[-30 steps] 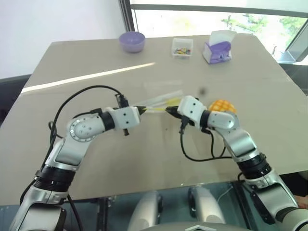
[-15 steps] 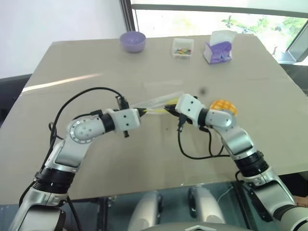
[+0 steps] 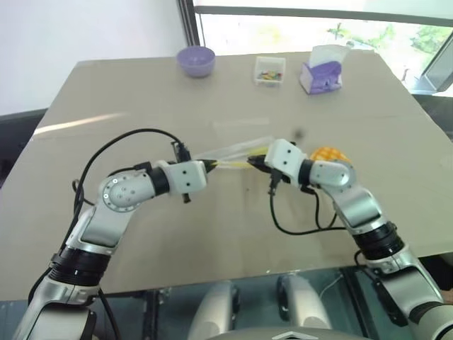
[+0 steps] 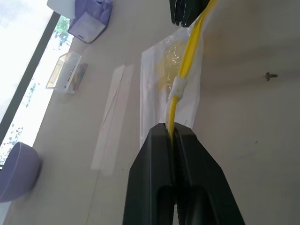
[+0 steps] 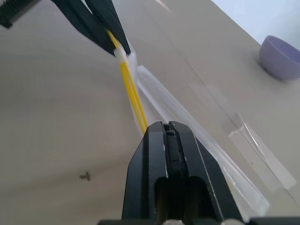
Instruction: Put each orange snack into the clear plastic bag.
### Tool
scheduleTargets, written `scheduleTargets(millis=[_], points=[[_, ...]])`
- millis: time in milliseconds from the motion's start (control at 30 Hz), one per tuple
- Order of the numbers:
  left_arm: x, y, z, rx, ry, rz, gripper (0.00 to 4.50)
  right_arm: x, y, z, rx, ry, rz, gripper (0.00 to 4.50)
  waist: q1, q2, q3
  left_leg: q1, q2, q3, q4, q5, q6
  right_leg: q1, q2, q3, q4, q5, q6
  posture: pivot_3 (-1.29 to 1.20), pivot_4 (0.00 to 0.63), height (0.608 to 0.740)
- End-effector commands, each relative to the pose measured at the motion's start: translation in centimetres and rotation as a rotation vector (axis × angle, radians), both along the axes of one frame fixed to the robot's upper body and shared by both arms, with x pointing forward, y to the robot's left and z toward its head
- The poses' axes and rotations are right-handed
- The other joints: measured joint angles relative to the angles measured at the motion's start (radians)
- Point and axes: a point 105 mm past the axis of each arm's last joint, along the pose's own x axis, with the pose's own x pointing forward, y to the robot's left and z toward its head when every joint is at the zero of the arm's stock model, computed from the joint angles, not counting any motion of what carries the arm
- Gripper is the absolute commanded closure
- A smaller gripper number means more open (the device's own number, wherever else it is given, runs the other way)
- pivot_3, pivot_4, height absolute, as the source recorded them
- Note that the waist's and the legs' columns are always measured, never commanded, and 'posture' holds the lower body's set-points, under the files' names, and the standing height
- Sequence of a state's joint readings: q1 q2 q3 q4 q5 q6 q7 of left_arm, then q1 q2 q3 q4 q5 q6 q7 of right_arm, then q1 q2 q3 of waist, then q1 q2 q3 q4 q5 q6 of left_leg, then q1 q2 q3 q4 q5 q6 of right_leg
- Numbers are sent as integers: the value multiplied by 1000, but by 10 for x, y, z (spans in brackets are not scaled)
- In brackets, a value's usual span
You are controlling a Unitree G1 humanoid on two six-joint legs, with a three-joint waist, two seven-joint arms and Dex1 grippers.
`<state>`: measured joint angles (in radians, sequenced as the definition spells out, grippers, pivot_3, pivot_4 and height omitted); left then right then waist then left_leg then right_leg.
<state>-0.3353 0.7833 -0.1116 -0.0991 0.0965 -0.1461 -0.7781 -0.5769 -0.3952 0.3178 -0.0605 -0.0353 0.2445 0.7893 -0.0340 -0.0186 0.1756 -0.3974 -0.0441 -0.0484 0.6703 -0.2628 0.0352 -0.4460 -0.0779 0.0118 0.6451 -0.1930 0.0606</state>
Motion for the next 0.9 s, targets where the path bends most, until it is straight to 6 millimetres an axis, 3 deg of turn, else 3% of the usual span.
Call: scheduleTargets(millis=[33,200,333,600,900], points=[[-2,1,15,-9,-50,0,4500,4,-24,17,-2,-72,-59,4482,0,0,0,0,0,0,0,0,0,0,0,0,0,0,0,0,150,740],[-2,2,15,-11,-46,3,4500,5,-53,17,-33,-72,-129,4482,-1,0,0,0,0,0,0,0,0,0,0,0,0,0,0,0,150,740],[-2,1,15,-12,-43,1,4500,-2,-57,11,-48,-43,-118,4482,-1,0,0,0,1,1,0,0,1,0,0,0,0,0,0,0,150,740],[-2,0,15,-13,-38,-8,4500,-19,-30,4,-29,7,-9,4482,-1,0,0,0,1,1,0,0,1,0,0,0,0,0,0,0,150,740],[-5,-5,13,-9,-32,-30,4500,-21,19,17,37,-23,113,4482,-2,0,0,0,1,0,1,0,1,0,0,0,0,0,0,0,150,740]])
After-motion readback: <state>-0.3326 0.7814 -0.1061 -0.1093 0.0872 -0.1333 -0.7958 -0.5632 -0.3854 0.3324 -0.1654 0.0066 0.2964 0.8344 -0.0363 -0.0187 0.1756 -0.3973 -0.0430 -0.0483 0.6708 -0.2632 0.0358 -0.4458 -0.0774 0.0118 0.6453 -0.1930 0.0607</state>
